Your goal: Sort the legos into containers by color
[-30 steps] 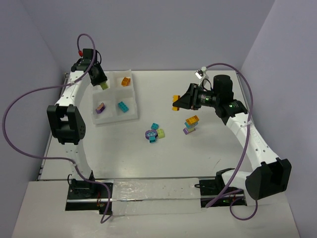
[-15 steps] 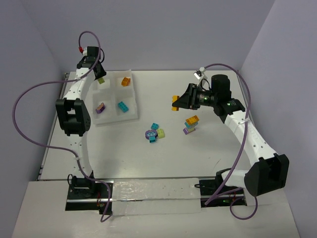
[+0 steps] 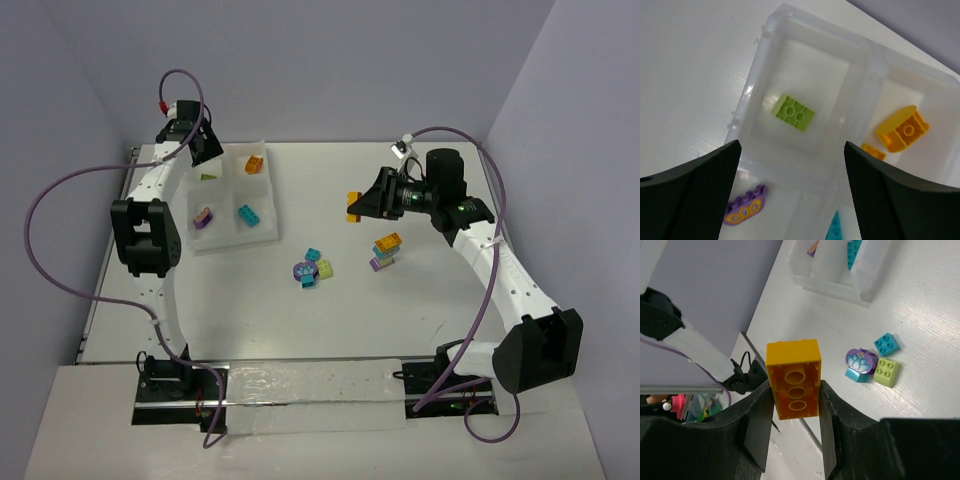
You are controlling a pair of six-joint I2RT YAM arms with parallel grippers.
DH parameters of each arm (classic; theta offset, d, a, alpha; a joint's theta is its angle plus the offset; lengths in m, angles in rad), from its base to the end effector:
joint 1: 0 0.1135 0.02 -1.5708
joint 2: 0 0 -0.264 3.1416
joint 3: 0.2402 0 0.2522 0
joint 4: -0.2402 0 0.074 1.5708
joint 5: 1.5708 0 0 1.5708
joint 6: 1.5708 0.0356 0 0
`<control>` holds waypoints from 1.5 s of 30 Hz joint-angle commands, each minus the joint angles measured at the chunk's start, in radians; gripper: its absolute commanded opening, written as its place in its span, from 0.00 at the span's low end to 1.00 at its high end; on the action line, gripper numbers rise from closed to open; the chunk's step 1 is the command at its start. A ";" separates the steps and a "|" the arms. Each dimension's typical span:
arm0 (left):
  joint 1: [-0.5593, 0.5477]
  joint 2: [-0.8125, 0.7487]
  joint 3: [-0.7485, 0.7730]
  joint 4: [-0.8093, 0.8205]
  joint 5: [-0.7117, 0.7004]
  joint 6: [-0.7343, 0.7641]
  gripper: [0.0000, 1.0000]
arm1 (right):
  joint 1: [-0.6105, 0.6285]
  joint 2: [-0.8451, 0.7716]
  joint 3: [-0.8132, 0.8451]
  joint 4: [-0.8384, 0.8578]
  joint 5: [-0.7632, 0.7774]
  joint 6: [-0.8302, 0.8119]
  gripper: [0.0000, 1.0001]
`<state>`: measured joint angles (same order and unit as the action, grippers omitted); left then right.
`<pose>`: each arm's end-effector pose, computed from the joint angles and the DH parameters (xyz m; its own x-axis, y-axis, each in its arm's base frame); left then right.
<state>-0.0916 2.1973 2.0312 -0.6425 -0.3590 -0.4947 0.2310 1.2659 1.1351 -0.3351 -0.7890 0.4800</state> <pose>0.4995 -0.0333 0.2684 -0.5599 -0.3949 -0.7284 -0.4792 0.8715 -0.1042 0.2667 0.0887 0.3483 -0.7474 0.1585 -0.6452 -0.4886 0.5271 0.6953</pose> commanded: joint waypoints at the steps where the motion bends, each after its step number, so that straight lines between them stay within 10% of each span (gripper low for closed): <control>1: -0.033 -0.247 -0.075 0.079 0.181 -0.004 0.90 | 0.000 -0.003 0.029 0.032 -0.007 -0.004 0.00; 11: -0.212 -0.469 -0.341 0.280 0.836 -0.049 0.91 | 0.025 0.001 0.029 0.065 -0.050 0.003 0.00; 21: -0.354 -0.442 -0.552 0.989 1.349 -0.444 0.98 | 0.050 -0.002 0.015 0.144 -0.218 0.020 0.00; 45: -0.433 -0.401 -0.485 1.061 1.628 -0.455 0.71 | 0.053 -0.005 0.011 0.160 -0.210 0.046 0.00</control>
<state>-0.5057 1.8015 1.4967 0.3561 1.2017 -0.9501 0.2760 1.2663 1.1351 -0.2241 -0.9840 0.5255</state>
